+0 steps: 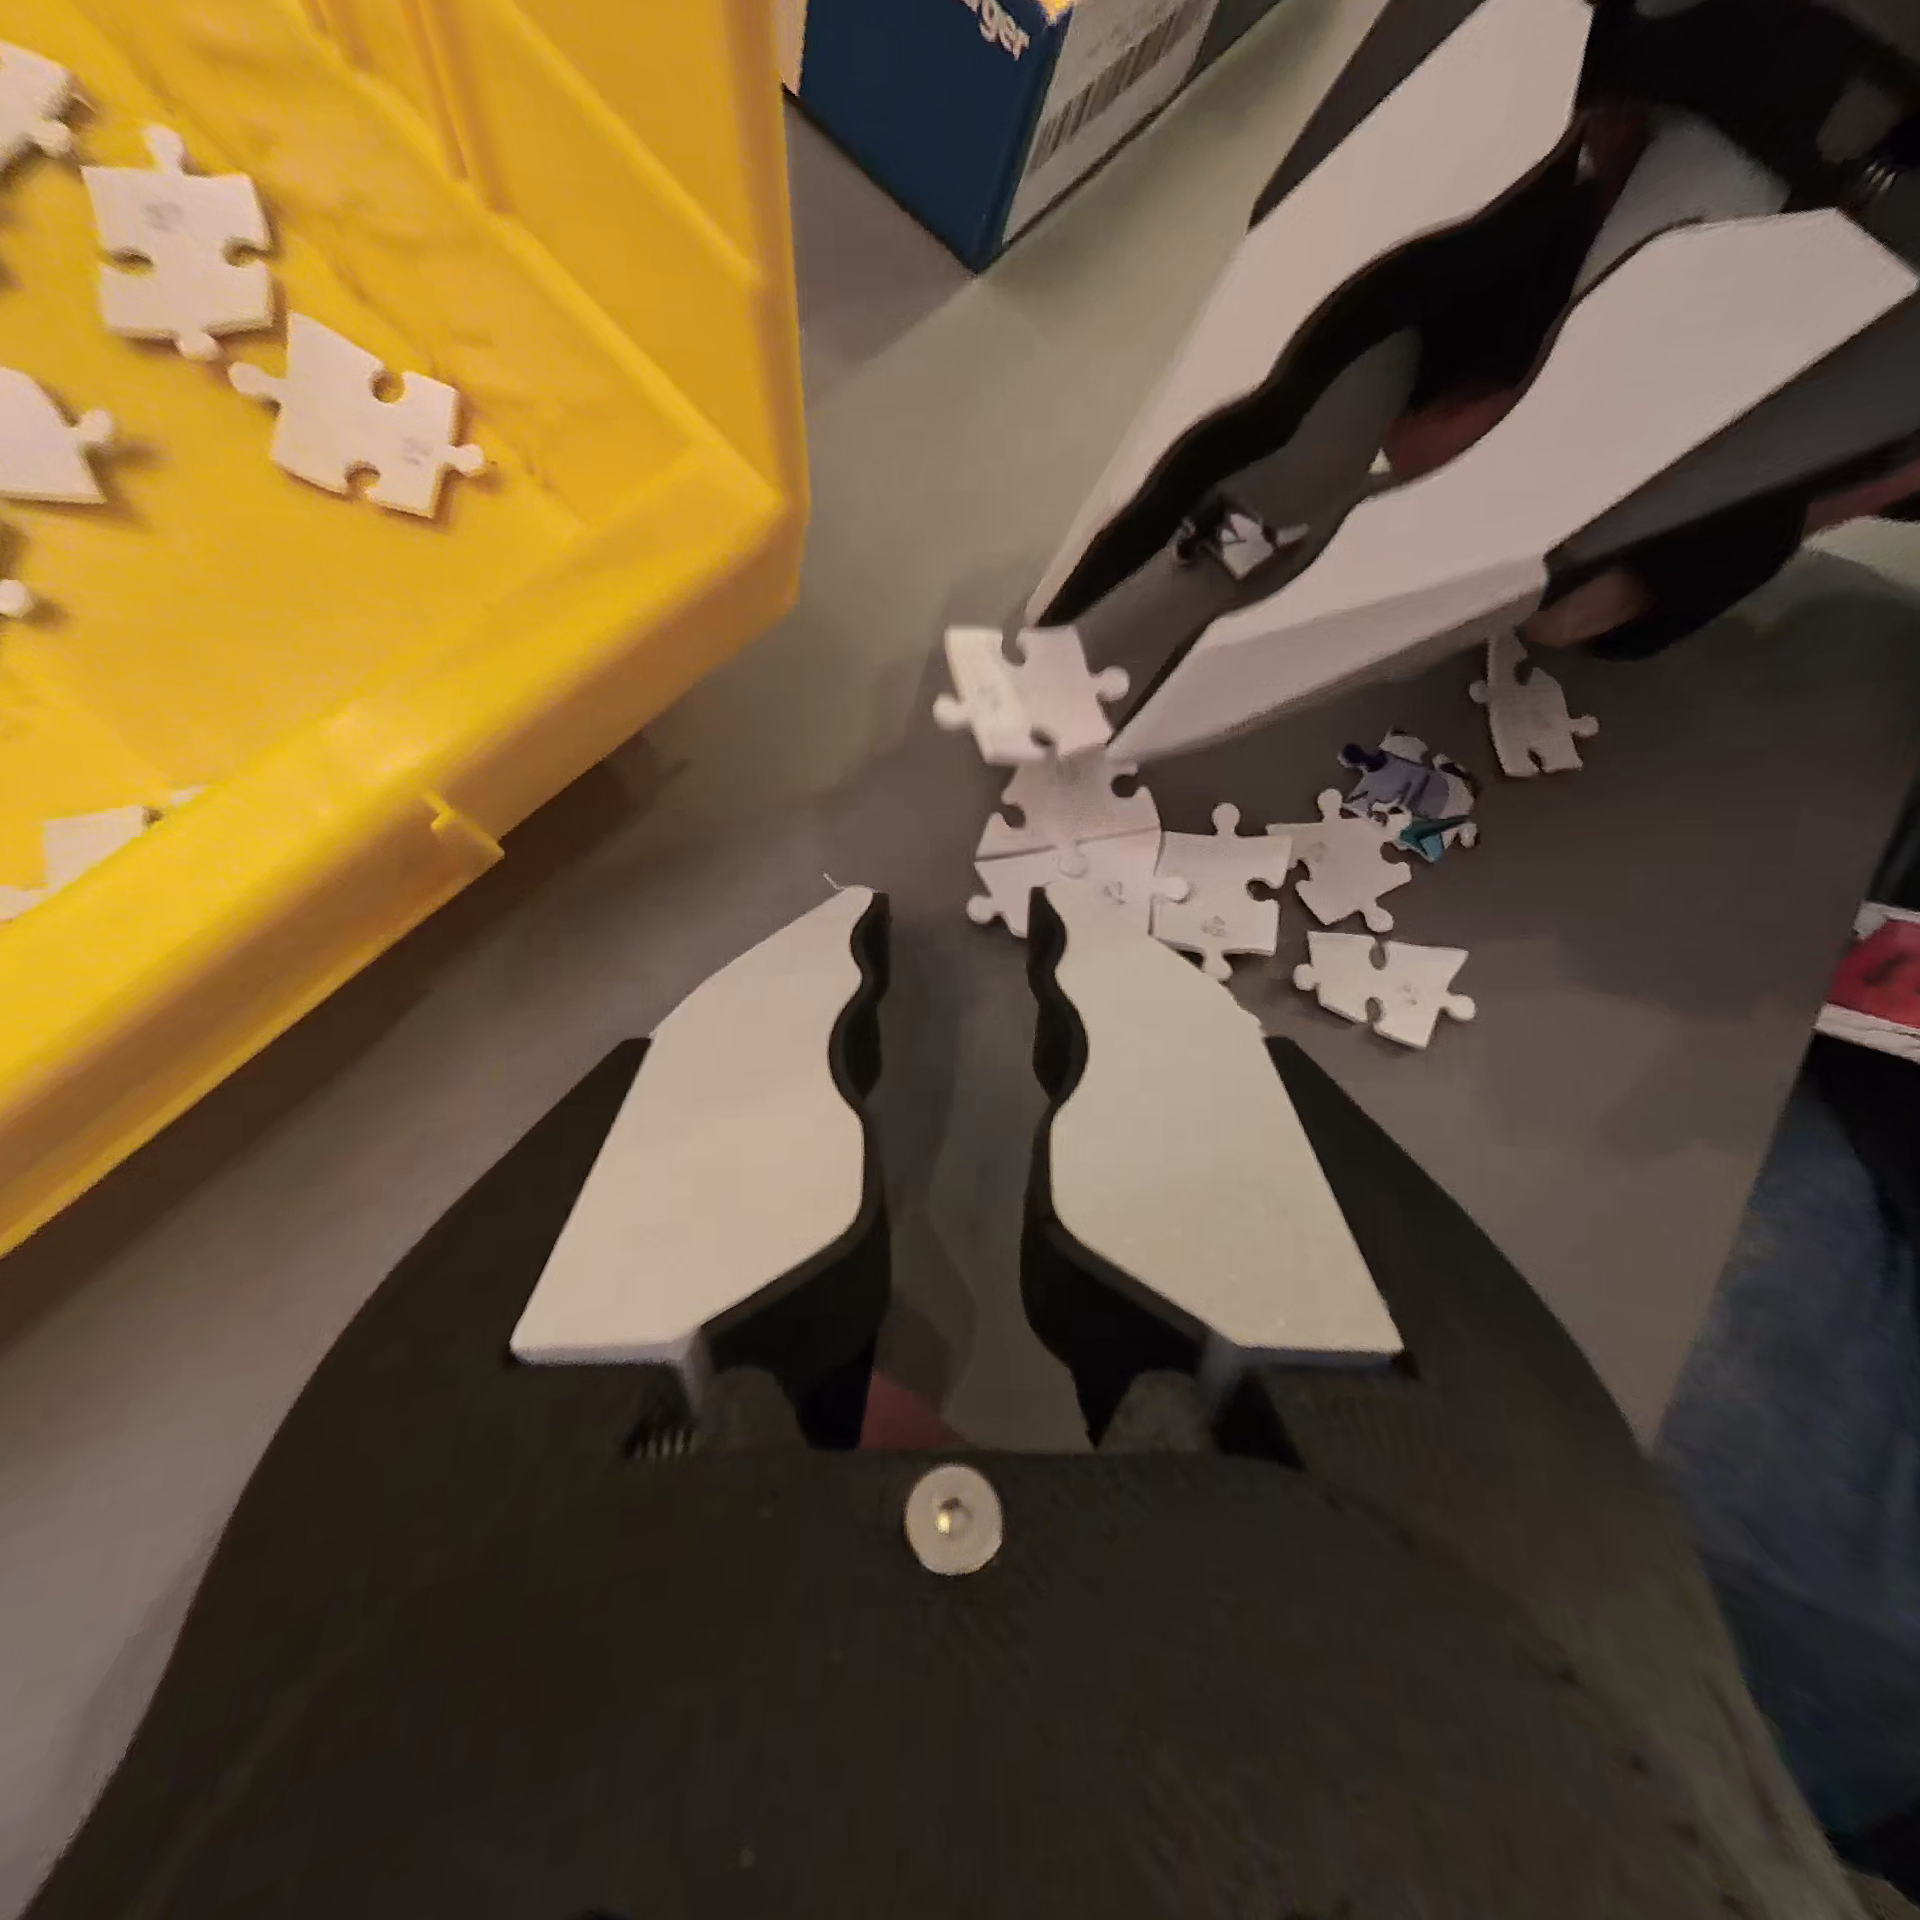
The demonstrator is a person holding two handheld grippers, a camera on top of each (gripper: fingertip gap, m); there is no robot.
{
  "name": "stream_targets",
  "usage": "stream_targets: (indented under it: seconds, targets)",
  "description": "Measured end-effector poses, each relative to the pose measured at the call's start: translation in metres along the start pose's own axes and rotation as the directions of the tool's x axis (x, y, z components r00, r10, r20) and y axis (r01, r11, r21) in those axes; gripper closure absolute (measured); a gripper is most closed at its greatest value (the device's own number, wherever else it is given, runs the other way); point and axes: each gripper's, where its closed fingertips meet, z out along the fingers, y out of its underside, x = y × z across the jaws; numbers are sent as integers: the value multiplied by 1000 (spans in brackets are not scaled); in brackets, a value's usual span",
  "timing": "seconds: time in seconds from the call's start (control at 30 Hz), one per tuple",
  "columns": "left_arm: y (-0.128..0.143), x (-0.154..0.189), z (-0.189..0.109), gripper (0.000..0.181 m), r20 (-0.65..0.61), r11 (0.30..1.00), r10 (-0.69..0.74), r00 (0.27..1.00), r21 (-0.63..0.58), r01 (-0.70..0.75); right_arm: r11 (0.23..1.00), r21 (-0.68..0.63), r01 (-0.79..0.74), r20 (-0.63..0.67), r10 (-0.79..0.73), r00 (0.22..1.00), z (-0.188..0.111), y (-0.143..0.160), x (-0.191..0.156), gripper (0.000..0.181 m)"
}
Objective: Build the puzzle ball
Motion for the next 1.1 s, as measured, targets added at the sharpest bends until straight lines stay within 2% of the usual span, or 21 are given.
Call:
stream_targets:
  seconds: [0.2,0.43,0.57,0.67,0.87,1.1]
  targets:
    - [-11,-7,-2,163,8,996,-28,1000,86,27,998,-60,5,-31,-7,999,20,4,-5,156]
    - [-3,-15,15,169,36,1000,-1,999,26,0,999,-41,-6,-63,3,998,21,1,-2,154]
    - [-7,-18,19,173,43,1000,-5,999,29,4,999,-50,-10,-48,8,999,21,2,-5,148]
    - [-7,-22,19,174,68,1000,22,997,13,-23,999,-31,-27,-28,26,999,13,1,0,151]
    - [-8,-23,19,174,56,999,48,997,-6,-48,995,-97,-1,62,7,998,13,10,-5,160]
    - [-7,-21,19,173,31,999,53,998,-8,-53,993,-105,58,63,-51,997,16,13,-10,165]
